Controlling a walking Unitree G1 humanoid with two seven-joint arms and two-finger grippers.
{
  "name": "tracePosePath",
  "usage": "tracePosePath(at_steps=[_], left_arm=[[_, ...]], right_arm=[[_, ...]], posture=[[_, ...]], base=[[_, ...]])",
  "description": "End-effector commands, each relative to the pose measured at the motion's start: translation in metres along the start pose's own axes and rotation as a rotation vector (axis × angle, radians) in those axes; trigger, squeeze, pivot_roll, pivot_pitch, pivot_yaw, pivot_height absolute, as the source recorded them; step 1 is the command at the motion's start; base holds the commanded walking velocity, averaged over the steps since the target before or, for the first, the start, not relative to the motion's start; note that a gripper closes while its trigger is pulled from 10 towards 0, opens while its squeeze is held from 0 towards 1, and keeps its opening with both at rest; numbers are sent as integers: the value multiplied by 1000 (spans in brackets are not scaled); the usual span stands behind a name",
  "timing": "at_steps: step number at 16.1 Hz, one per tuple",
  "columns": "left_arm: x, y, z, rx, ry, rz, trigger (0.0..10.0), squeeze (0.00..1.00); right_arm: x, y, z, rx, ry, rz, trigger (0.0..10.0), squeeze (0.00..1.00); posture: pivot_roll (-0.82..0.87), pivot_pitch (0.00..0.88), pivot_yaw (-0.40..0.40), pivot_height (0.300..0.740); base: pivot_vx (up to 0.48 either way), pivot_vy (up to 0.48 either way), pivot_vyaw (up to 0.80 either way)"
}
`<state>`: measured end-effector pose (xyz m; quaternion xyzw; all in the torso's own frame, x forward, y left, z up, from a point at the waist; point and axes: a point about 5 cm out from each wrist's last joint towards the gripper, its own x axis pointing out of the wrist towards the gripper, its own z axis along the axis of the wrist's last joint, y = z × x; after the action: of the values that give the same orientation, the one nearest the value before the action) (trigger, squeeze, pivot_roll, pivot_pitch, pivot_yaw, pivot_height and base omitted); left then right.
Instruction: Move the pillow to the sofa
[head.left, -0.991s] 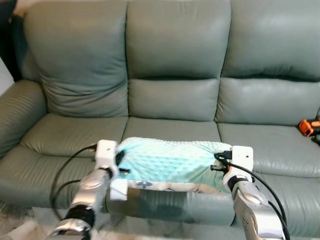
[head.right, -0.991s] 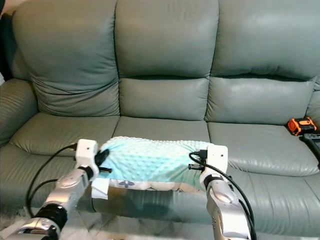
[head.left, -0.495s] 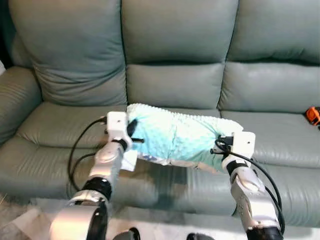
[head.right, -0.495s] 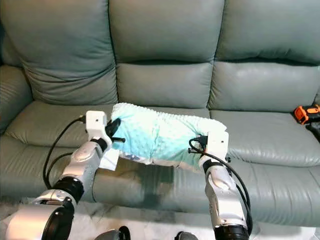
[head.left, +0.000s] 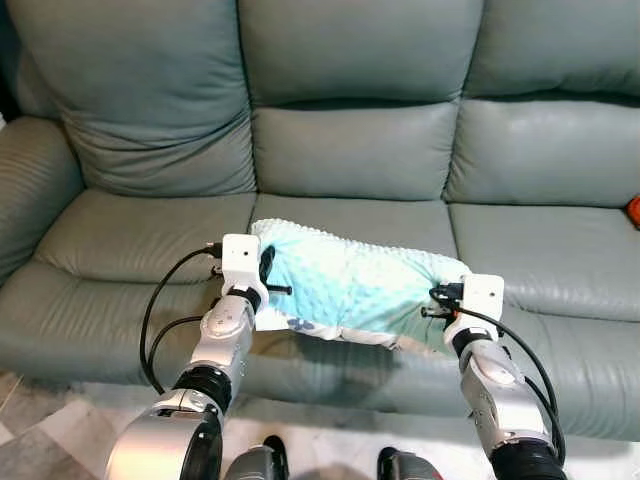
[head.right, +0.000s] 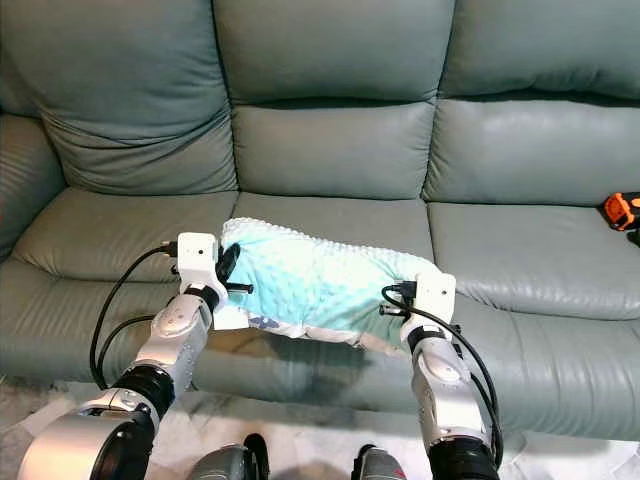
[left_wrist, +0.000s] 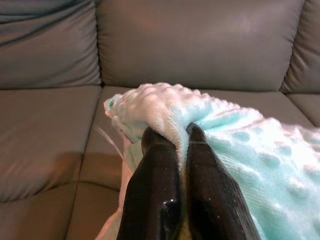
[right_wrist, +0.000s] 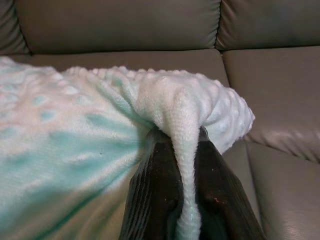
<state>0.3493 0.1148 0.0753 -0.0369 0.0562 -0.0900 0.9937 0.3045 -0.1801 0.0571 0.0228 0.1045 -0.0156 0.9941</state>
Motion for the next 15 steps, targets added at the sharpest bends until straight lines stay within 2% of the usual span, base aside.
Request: tracePosePath(at_steps=[1,3,6,7,8,9,10,15], left_arm=[[2,-3,8,3,-46,-9,10000,0],[1,-1,4,19,-25,0,10000,0],[0,4,1,-3,-5,35,10000,0],[0,5,-1,-13,6,48,10000,0],[0,5,-1,-15,8,51,10000,0],[0,4,-2,-14,8,54,10000,267],[0,3,-2,-19,8,59,10000,1000],[-3,-2,-9,-48,24,59,10000,1000]], right_arm=[[2,5,3,26,-21,7,10000,0],[6,13,0,34,-24,15,10000,0],[10,10,1,31,-26,12,10000,0],[12,8,1,29,-26,7,10000,871],[13,7,1,28,-27,5,10000,871],[14,4,2,30,-28,-5,10000,1000],[16,3,3,34,-33,-14,10000,1000],[18,3,2,28,-34,-27,10000,1000]], posture=[[-51,250,102,740],[-50,257,109,740],[-53,279,109,740],[-53,283,109,740],[-52,284,109,740],[-53,289,109,740],[-53,295,108,740],[-51,301,111,740]], base=[[0,0,0],[0,0,0],[0,0,0],[0,0,0],[0,0,0],[0,0,0],[0,0,0],[0,0,0]])
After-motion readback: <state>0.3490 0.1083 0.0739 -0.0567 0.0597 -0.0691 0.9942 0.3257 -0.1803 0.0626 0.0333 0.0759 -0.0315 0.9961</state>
